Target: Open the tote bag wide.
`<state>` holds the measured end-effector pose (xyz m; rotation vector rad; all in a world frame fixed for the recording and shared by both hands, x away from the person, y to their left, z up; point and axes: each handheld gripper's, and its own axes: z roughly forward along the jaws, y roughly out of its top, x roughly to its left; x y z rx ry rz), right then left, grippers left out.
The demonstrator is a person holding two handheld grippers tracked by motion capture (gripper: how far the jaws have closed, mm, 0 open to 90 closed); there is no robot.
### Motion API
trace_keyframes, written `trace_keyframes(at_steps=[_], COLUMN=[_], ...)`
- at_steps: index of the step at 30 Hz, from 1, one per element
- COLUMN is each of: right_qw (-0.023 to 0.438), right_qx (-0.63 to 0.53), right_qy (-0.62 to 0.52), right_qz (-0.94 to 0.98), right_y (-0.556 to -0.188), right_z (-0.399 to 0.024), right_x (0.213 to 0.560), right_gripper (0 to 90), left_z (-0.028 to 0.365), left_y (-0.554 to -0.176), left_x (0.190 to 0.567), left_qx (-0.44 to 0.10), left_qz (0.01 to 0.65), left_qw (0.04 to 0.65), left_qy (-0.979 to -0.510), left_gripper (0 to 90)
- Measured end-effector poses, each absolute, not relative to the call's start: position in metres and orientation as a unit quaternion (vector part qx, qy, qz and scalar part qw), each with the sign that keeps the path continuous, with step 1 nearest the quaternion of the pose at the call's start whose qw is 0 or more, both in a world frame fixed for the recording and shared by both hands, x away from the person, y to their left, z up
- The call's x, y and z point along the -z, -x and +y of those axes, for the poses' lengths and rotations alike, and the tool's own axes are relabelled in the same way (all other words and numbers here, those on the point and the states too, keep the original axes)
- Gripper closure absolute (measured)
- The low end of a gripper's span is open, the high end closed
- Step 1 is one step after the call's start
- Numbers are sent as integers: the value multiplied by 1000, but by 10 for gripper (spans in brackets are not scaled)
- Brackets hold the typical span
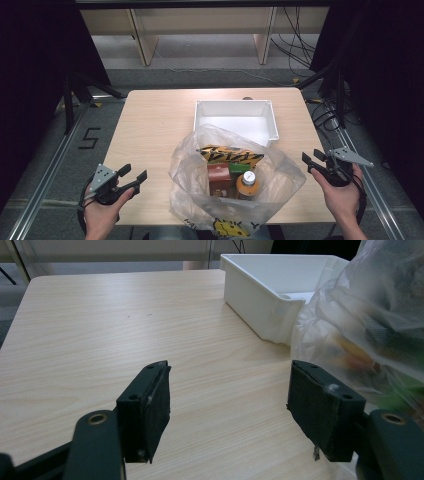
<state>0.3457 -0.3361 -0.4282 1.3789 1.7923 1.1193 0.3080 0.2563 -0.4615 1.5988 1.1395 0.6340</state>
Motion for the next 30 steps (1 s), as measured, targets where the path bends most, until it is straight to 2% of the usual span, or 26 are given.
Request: trace_keyframes(at_steps=[1, 7, 15, 16, 22, 27, 30], right_qw=[291, 301, 291, 292, 287, 269, 273], right_qx=[-431, -467, -511, -510, -527, -545, -553], right_qy=[-526, -511, -460, -458, -424, -411, -391], right_qz=[673, 656, 665, 667, 679, 679, 683], right_y=[-342, -338, -327, -325, -321, -312, -304], right_z=[-335, -331, -310, -307, -295, -288, -284], right_x=[426, 407, 371, 367, 351, 334, 324], right_gripper=[533, 568, 570, 570, 567, 560, 554], left_z=[255, 245, 226, 220, 202, 183, 169], left_y=[-308, -308, -305, -305, -302, -300, -297], left_x=[460, 441, 398, 388, 370, 355, 352], left_qx=[-262, -259, -243, -236, -226, -229, -211], left_qz=[471, 452, 416, 396, 375, 329, 326], left_qw=[517, 544, 589, 607, 623, 629, 621], left_qy=[-665, -658, -649, -647, -648, -666, -680], left_gripper=[333, 347, 356, 355, 343, 337, 333])
